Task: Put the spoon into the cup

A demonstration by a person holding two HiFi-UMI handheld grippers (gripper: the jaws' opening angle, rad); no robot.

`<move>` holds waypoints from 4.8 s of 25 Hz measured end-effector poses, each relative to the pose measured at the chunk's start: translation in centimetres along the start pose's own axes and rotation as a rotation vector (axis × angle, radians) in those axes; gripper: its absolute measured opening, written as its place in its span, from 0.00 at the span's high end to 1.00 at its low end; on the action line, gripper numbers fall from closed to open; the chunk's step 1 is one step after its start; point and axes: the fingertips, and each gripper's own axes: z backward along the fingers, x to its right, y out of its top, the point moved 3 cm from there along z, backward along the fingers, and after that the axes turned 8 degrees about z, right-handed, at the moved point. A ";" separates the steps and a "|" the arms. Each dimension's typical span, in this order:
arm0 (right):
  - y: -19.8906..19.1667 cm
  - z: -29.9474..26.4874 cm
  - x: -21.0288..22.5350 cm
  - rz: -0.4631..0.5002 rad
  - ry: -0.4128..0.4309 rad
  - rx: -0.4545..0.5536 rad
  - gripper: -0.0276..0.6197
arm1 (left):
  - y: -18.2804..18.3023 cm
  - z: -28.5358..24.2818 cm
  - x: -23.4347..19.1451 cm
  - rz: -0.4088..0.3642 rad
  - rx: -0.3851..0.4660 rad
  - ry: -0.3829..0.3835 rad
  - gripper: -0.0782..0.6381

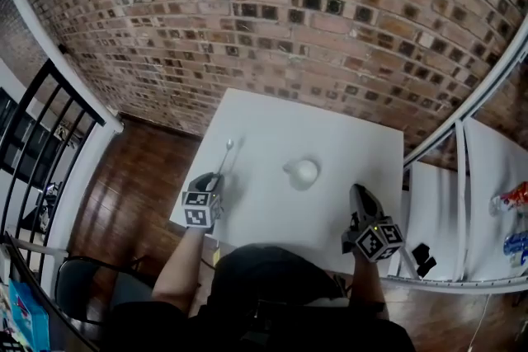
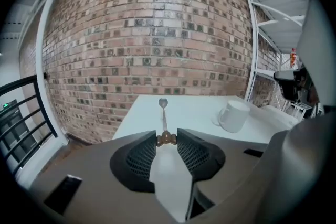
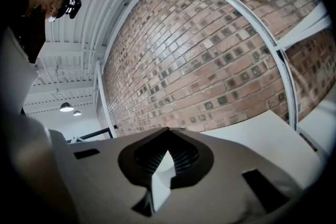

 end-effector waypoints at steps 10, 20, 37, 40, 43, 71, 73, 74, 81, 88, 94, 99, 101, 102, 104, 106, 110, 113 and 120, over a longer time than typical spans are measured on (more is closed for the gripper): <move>1.2 -0.1 -0.2 0.096 0.004 -0.028 0.95 | 9.8 5.6 2.8 -0.021 0.326 -0.205 0.72; 0.4 1.8 0.1 0.091 -0.008 -0.036 0.95 | 9.5 4.5 10.2 -0.159 0.226 -0.490 0.72; 0.0 4.7 2.4 0.049 -0.087 -0.016 0.95 | 1.7 -1.5 18.8 -0.326 -0.098 -0.646 0.72; -0.1 4.8 2.6 0.041 -0.091 -0.016 0.95 | 2.2 -2.0 19.1 -0.298 -0.091 -0.650 0.72; -0.2 5.0 2.8 0.042 -0.096 -0.021 0.95 | 3.0 -2.8 19.8 -0.280 -0.085 -0.661 0.72; -0.5 6.4 4.1 0.037 -0.126 -0.010 0.95 | 4.2 -4.4 20.1 -0.177 -0.038 -0.607 0.65; -0.6 5.8 3.8 0.037 -0.112 -0.016 0.95 | 5.3 -3.6 19.3 -0.146 0.003 -0.596 0.65; -0.7 5.5 3.5 0.039 -0.103 -0.021 0.95 | 5.8 -3.1 18.9 -0.128 0.027 -0.588 0.65; -0.2 3.7 1.7 0.075 -0.036 -0.034 0.95 | 10.2 1.6 15.9 -0.019 0.279 -0.486 0.89; -0.2 2.1 0.8 0.097 0.004 -0.051 0.95 | 11.5 5.2 10.1 0.071 0.379 -0.377 0.89; 0.0 1.6 -0.5 0.135 0.025 -0.053 0.95 | 11.2 7.9 7.5 0.084 0.414 -0.319 0.89; -0.1 2.6 -0.3 0.135 -0.010 -0.043 0.95 | 10.1 10.5 5.6 0.096 0.438 -0.269 0.89; 0.0 3.3 -0.4 0.140 -0.014 -0.025 0.95 | 9.8 11.2 4.9 0.104 0.445 -0.257 0.89; 0.0 3.6 -0.5 0.143 -0.012 -0.015 0.95 | 9.7 11.4 4.5 0.108 0.447 -0.252 0.89; -0.1 4.3 -0.7 0.152 -0.008 -0.003 0.95 | 9.6 11.8 4.2 0.115 0.449 -0.247 0.89; -0.1 5.1 -0.6 0.159 -0.016 0.004 0.95 | 9.4 11.9 4.5 0.119 0.453 -0.250 0.89; -0.1 5.8 -0.8 0.148 -0.032 0.022 0.95 | 9.1 12.2 5.2 0.114 0.454 -0.261 0.89; -0.1 5.7 -1.1 0.137 -0.040 0.029 0.95 | 8.7 12.3 5.4 0.115 0.450 -0.261 0.89; -0.6 5.3 -1.6 0.125 -0.047 0.038 0.95 | 8.1 12.7 5.5 0.136 0.445 -0.259 0.89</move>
